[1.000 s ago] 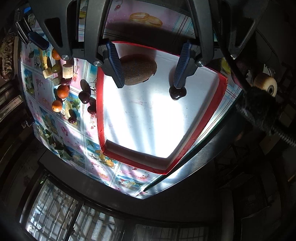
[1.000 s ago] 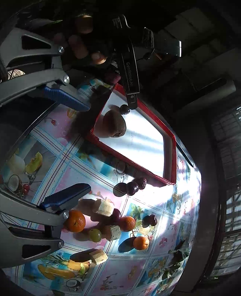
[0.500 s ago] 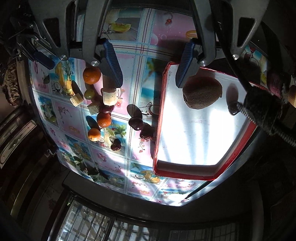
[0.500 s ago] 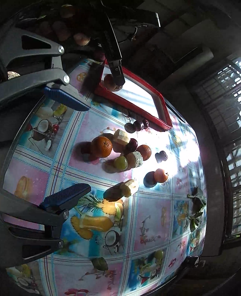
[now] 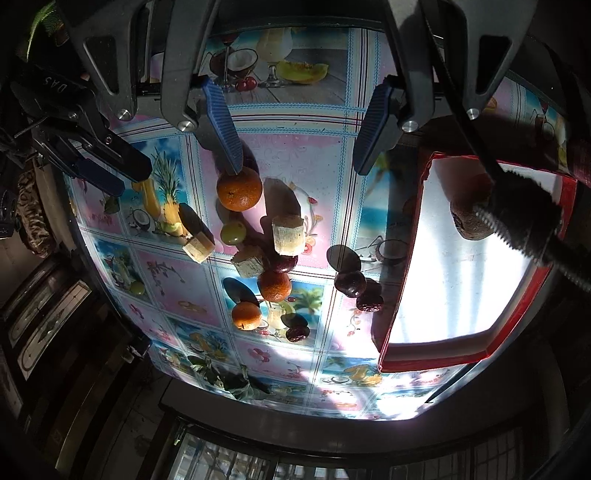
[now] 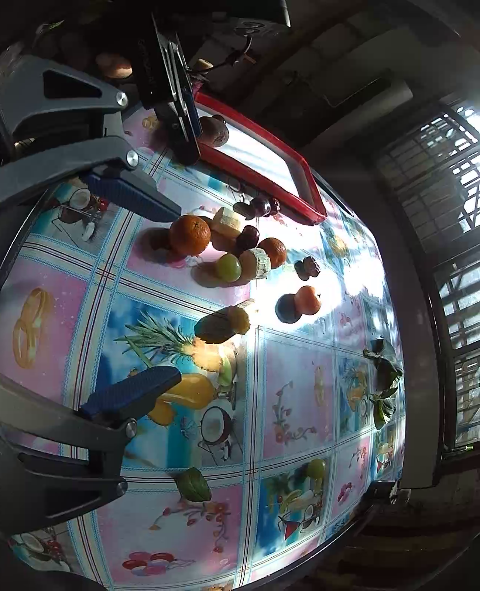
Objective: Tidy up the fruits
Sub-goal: 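Move left tool to an orange mandarin while right tool moves to a pale fruit chunk, then close left tool on the mandarin while right tool closes on the pale chunk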
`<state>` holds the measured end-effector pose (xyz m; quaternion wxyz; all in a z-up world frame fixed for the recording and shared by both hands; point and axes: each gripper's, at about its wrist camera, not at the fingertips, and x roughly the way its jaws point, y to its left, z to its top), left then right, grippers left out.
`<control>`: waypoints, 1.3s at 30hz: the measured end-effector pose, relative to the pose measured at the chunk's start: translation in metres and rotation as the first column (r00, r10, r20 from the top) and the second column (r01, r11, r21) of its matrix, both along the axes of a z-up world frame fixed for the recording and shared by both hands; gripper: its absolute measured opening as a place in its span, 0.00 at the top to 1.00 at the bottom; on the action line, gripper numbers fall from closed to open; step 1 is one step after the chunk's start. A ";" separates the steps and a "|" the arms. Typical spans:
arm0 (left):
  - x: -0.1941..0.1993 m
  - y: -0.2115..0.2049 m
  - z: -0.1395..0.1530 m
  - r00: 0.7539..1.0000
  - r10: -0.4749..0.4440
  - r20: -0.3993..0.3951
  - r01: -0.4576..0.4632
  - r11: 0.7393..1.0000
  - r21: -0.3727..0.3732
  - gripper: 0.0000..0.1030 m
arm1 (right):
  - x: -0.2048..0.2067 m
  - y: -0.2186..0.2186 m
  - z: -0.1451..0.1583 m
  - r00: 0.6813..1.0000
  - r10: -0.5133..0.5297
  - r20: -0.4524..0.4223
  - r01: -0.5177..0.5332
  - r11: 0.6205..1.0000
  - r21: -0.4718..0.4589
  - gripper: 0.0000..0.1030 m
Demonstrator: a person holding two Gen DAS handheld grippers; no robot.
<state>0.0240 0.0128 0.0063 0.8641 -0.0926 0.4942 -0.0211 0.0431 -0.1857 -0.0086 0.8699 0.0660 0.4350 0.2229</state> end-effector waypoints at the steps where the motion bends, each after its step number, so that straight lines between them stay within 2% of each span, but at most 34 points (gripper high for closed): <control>1: 0.001 -0.005 -0.001 1.000 -0.012 -0.002 0.012 1.000 0.000 0.40 | 0.001 -0.001 -0.001 1.000 -0.002 0.003 0.002 1.000 -0.001 0.22; 3: 0.003 -0.012 -0.004 1.000 -0.028 -0.007 0.028 1.000 0.001 0.40 | 0.005 -0.001 -0.002 1.000 -0.005 0.006 0.005 1.000 -0.009 0.22; 12: 0.019 -0.033 -0.019 0.997 -0.071 -0.044 0.071 0.997 -0.014 0.39 | 0.038 0.005 -0.011 1.000 0.028 -0.009 -0.028 0.999 -0.032 0.35; 17: 0.028 -0.035 -0.026 0.996 -0.069 -0.059 0.068 0.998 -0.010 0.39 | 0.057 0.009 -0.013 0.999 0.040 -0.007 -0.040 0.999 -0.034 0.42; 29: 0.041 -0.034 -0.037 0.994 -0.064 -0.088 0.063 0.998 -0.010 0.41 | 0.081 0.029 -0.024 0.997 0.069 -0.030 -0.071 0.994 -0.077 0.53; 32: 0.042 -0.037 -0.037 0.994 -0.074 -0.081 0.073 0.997 -0.006 0.47 | 0.084 0.032 -0.030 0.996 0.071 -0.048 -0.075 0.993 -0.092 0.57; 34: 0.043 -0.039 -0.037 0.994 -0.084 -0.076 0.083 0.996 -0.015 0.60 | 0.086 0.033 -0.033 0.997 0.066 -0.047 -0.071 0.993 -0.096 0.62; 35: 0.044 -0.039 -0.037 0.993 -0.088 -0.074 0.086 0.996 -0.019 0.62 | 0.087 0.032 -0.033 0.997 0.066 -0.050 -0.070 0.993 -0.093 0.68; 39: 0.043 -0.039 -0.036 0.994 -0.084 -0.073 0.083 0.996 -0.015 0.65 | 0.087 0.030 -0.032 0.997 0.053 -0.052 -0.058 0.994 -0.094 0.70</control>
